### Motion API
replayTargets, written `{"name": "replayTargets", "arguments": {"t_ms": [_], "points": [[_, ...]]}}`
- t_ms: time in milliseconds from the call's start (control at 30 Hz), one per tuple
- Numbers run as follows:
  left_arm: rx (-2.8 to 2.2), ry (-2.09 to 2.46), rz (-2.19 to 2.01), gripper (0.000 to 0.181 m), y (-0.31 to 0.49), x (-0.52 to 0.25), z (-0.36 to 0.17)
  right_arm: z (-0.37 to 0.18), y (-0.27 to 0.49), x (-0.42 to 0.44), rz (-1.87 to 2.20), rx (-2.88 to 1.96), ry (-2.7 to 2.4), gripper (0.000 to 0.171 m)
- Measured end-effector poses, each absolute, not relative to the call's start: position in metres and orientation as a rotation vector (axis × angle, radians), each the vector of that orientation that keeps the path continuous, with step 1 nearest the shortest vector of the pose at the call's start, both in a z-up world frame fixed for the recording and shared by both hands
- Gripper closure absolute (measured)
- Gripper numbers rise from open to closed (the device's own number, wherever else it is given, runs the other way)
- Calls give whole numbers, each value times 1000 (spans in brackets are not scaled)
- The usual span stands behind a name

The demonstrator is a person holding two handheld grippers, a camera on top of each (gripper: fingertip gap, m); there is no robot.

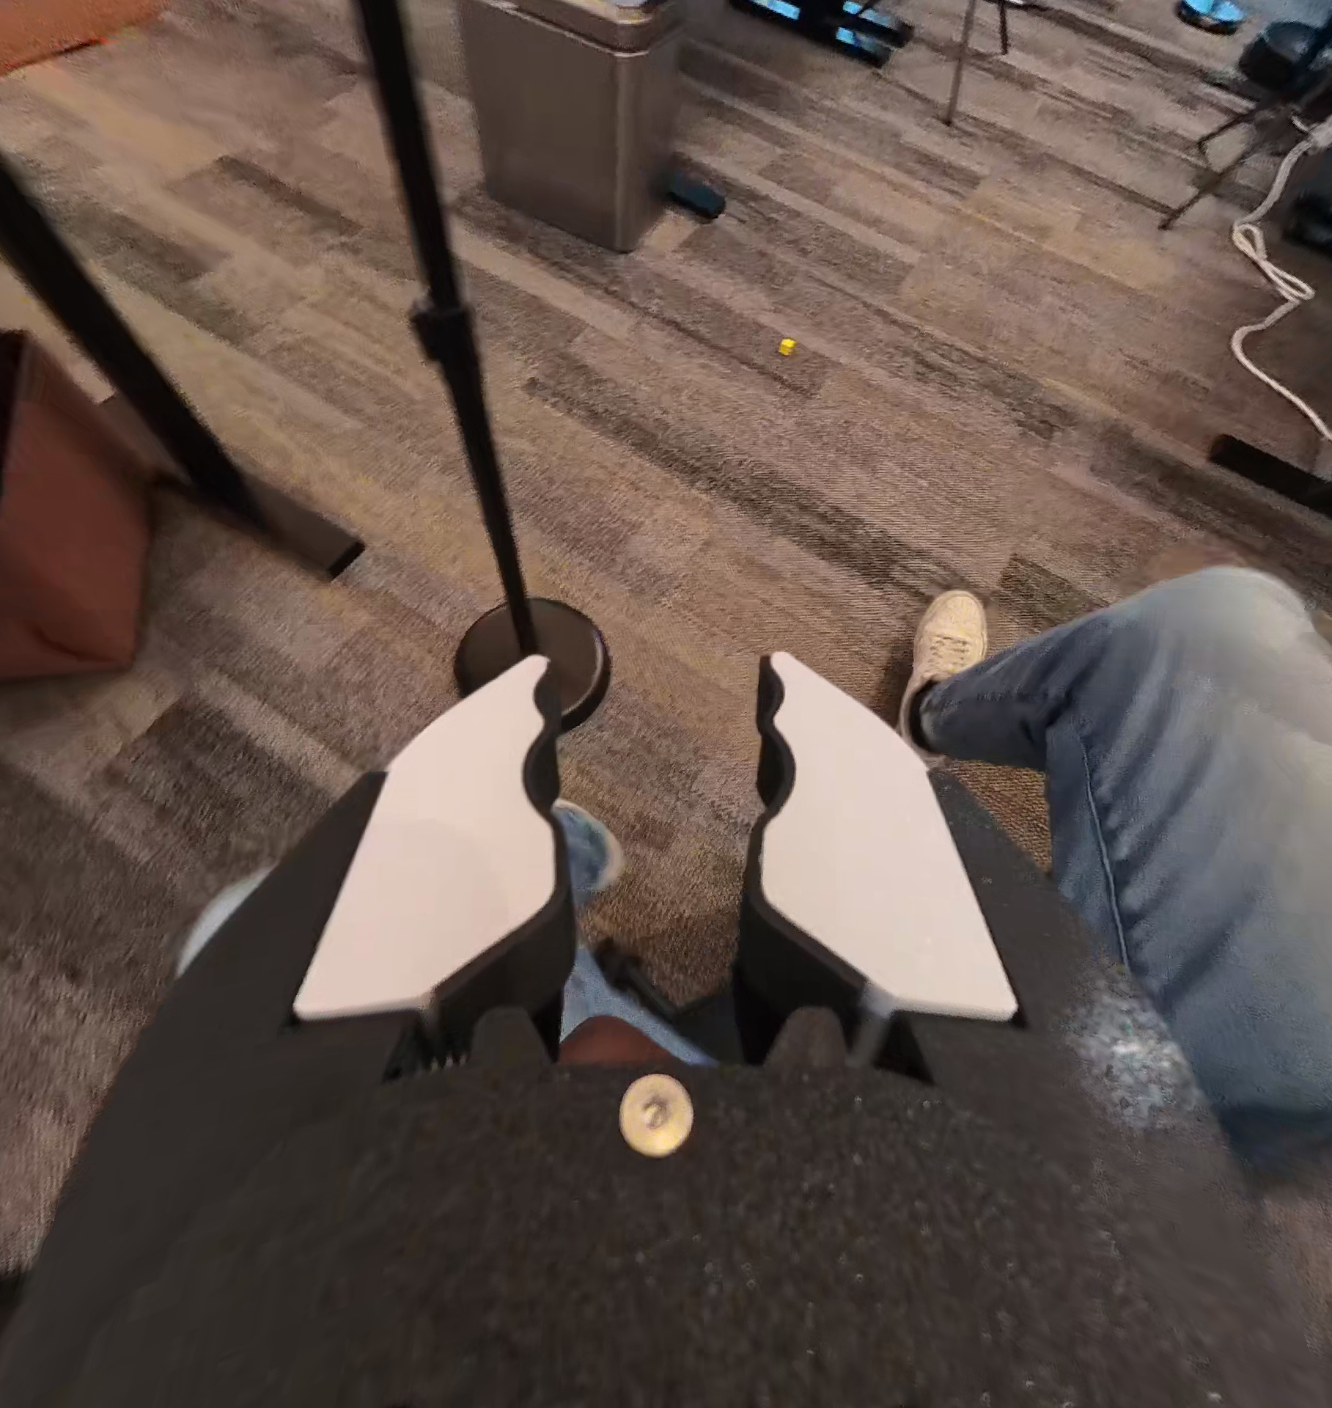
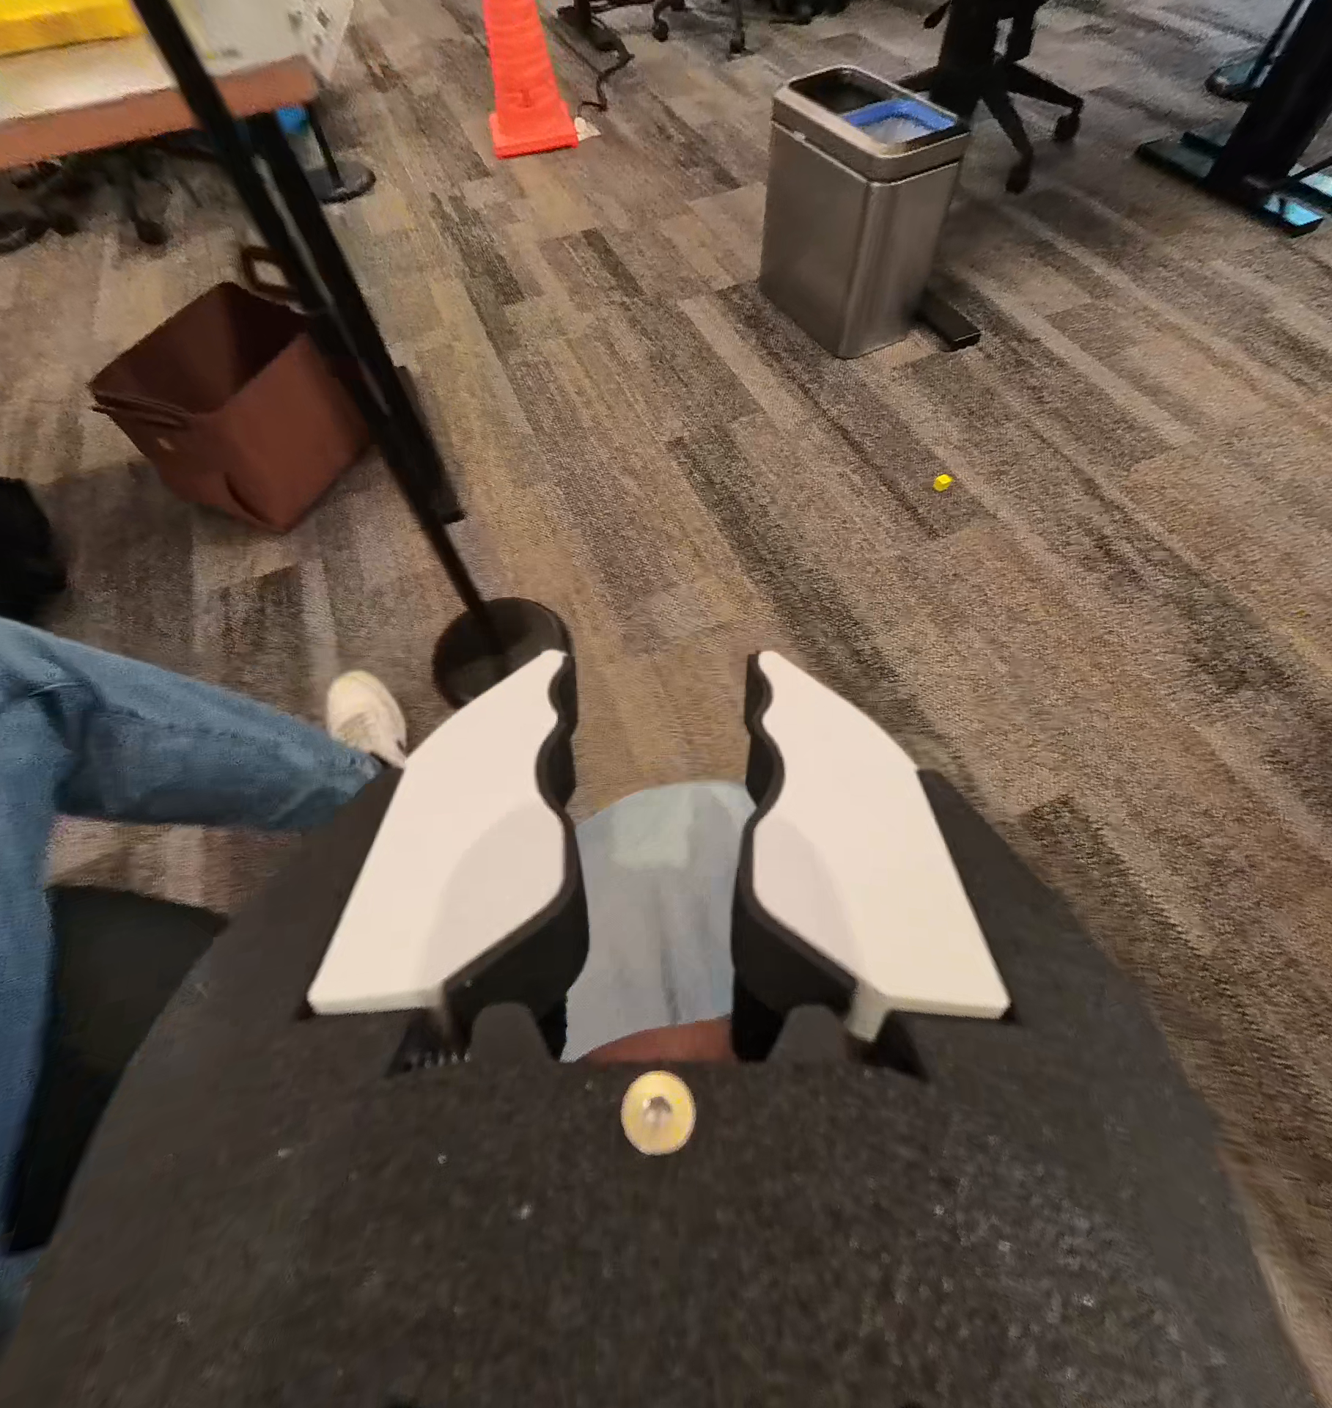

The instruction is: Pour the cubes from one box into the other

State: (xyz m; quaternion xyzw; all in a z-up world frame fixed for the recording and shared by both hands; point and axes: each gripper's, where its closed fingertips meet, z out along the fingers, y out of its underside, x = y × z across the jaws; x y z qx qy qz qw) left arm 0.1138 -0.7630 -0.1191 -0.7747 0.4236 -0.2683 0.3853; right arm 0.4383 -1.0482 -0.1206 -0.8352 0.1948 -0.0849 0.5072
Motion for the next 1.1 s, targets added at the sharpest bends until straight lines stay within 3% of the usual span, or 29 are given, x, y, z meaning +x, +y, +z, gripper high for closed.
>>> {"name": "replayTargets", "arguments": {"t_ms": [300,433,633,867,1100], "points": [[-1735,1425,-632,132,-707,442,-139,-159,-978,673,-301,-2092,457,127],[-1759,1431,-632,133,-683,534,-158,-182,-941,760,-297,-2087,503,127],[-1816,1370,-656,133,-640,569,-176,-211,-881,837,-283,-2176,507,127],[-1965,1222,-748,133,-593,575,-184,-224,-754,917,-266,-2342,332,127],[-1986,1192,-712,135,-545,629,-215,-365,-649,1006,-172,-2616,239,126]]}}
